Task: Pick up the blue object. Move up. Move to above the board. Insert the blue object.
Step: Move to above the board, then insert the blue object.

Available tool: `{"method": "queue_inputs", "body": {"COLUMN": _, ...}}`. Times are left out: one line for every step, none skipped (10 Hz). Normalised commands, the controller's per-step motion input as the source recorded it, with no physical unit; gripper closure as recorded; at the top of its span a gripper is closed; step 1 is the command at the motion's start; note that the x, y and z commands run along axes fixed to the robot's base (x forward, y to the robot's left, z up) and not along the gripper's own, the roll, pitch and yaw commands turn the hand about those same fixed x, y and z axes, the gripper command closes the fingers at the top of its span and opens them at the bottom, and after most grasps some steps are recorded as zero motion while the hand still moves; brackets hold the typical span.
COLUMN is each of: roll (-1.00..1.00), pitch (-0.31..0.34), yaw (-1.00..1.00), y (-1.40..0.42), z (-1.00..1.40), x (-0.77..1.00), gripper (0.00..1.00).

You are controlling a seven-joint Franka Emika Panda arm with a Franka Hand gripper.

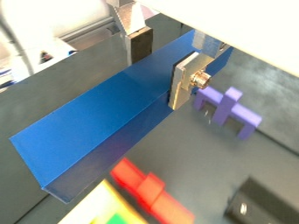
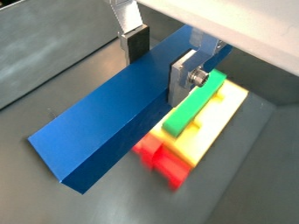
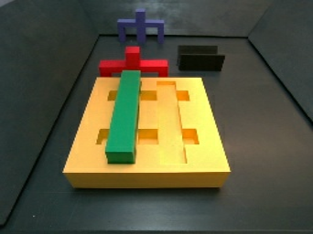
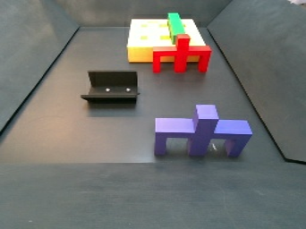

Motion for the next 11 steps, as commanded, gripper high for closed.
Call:
{"method": "queue_inputs", "body": {"roll": -0.02, "pitch": 0.141, "yaw": 0.01, "y": -1.4, "z": 0.19, "x": 0.61, "gripper": 1.0}}
{"method": "queue_inputs", "body": {"roll": 0.01, "pitch": 0.141, "yaw": 0.01, "y": -1.4, "z": 0.19, "x": 0.63, "gripper": 1.0}}
{"method": "queue_inputs", "body": {"roll": 0.02, "pitch": 0.157, "yaw": 0.02, "y": -1.4, "z": 0.19, "x": 0.66, "gripper": 1.0}}
{"method": "queue_inputs", "body": {"roll": 0.03, "pitch": 0.175, "yaw": 0.01, "y": -0.81, "z": 0.13, "x": 0.45, "gripper": 1.0}}
{"method": "queue_inputs", "body": {"roll": 0.04, "pitch": 0.155, "yaw": 0.01, "y": -0.49, "z": 0.09, "x": 0.3, "gripper": 1.0}}
{"method": "queue_inputs", "body": {"roll": 0.06, "pitch": 0.091, "yaw": 0.01, "y": -0.26, "z": 0.06, "x": 0.15, "gripper": 1.0}}
{"method": "queue_inputs", "body": {"roll": 0.06, "pitch": 0.07, "yaw": 0.01, "y": -0.19, "z": 0.04, "x": 0.11, "gripper": 1.0}}
{"method": "queue_inputs", "body": {"roll": 0.2, "pitch": -0.009, "yaw": 0.03, "y": -0.39, "z": -0.92, "x": 0.18, "gripper": 1.0}}
{"method": "queue_inputs", "body": {"roll": 0.21, "pitch": -0.009, "yaw": 0.01, "y": -0.39, "z": -0.9, "x": 0.21, "gripper": 1.0}}
{"method": "queue_inputs", "body": {"roll": 0.19, "pitch": -0.066, "yaw": 0.1, "y": -0.37, "z": -0.88, "x": 0.22, "gripper": 1.0}}
{"method": "queue_inputs", "body": {"roll": 0.19, "pitch": -0.117, "yaw": 0.16, "y": -0.34, "z": -0.81, "x": 0.27, "gripper": 1.0}}
